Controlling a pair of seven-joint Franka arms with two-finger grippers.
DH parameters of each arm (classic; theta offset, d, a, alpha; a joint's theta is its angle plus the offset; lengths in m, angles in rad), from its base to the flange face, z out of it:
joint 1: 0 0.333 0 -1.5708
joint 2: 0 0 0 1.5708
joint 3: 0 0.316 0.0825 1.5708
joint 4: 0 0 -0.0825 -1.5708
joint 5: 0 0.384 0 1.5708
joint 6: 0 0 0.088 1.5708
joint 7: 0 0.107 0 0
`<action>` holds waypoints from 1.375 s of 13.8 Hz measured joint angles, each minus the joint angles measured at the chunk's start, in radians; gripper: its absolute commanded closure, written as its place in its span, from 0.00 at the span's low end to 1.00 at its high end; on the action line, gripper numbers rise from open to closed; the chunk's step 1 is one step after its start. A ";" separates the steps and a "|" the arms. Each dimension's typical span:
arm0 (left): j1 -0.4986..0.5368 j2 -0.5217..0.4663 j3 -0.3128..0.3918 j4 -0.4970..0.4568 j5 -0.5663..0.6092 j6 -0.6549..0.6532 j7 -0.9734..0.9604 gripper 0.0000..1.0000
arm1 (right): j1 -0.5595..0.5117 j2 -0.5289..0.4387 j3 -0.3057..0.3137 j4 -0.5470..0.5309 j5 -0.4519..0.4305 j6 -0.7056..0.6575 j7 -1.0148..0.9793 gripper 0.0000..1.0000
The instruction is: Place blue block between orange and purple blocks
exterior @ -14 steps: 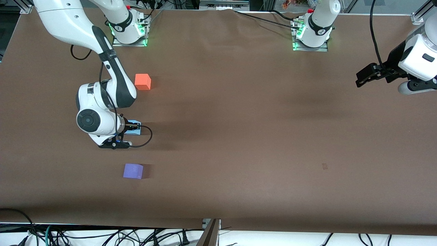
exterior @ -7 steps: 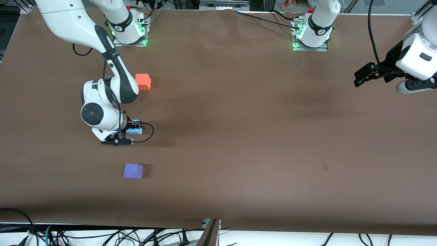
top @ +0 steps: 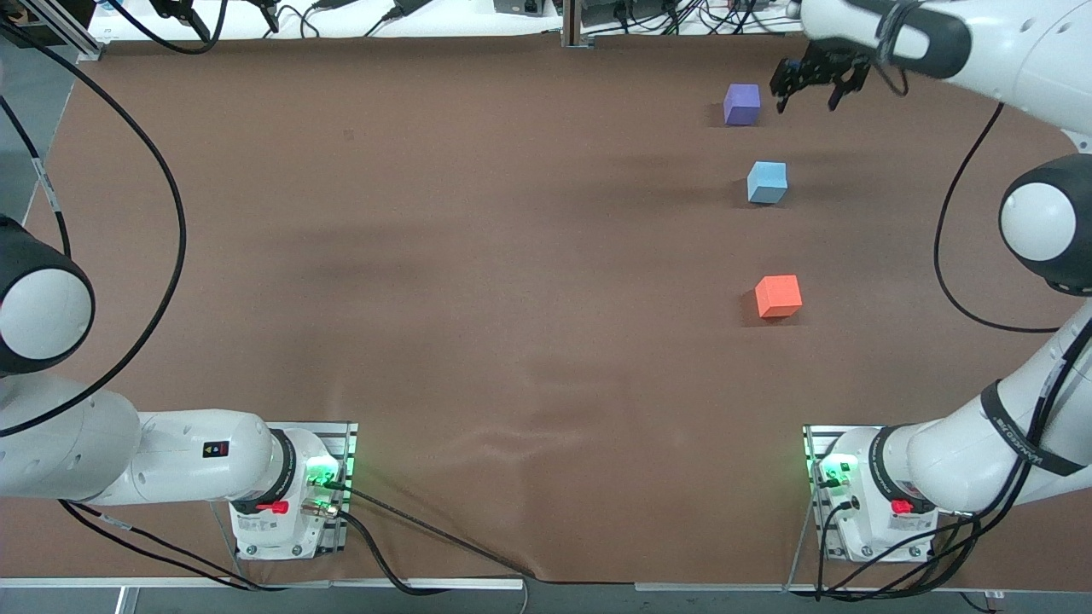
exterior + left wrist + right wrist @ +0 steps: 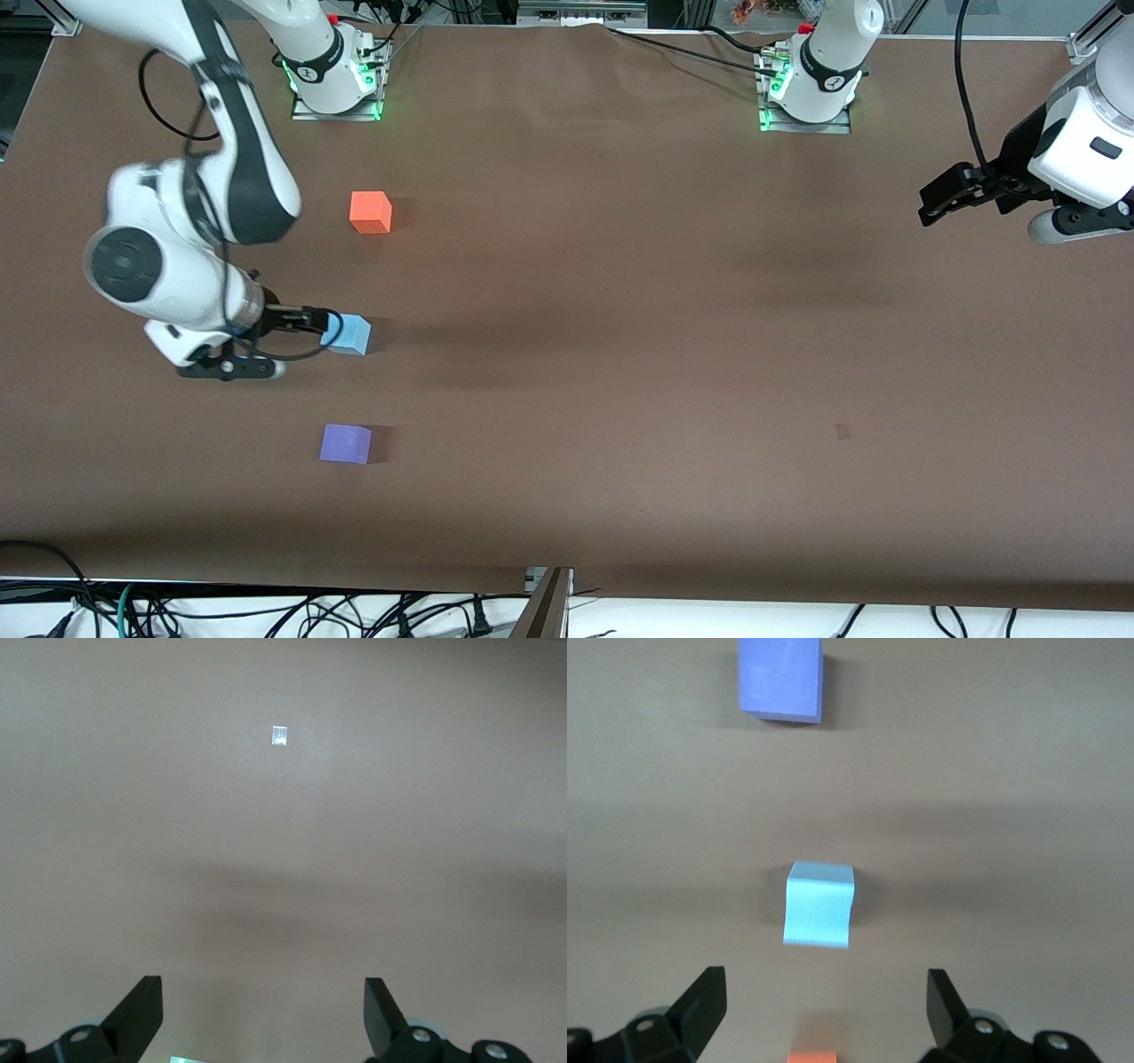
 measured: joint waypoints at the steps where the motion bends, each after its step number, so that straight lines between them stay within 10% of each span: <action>1: 0.000 0.000 0.000 0.000 0.000 0.000 0.000 0.00 | 0.000 -0.009 -0.001 0.064 -0.001 -0.086 -0.009 0.00; 8: 0.000 0.001 0.001 0.000 0.000 0.000 -0.005 0.00 | -0.016 -0.049 -0.089 0.287 0.000 -0.354 -0.198 0.00; 19: 0.000 0.001 0.002 0.000 0.000 0.000 -0.007 0.00 | -0.202 -0.316 0.037 0.107 0.001 -0.361 -0.211 0.00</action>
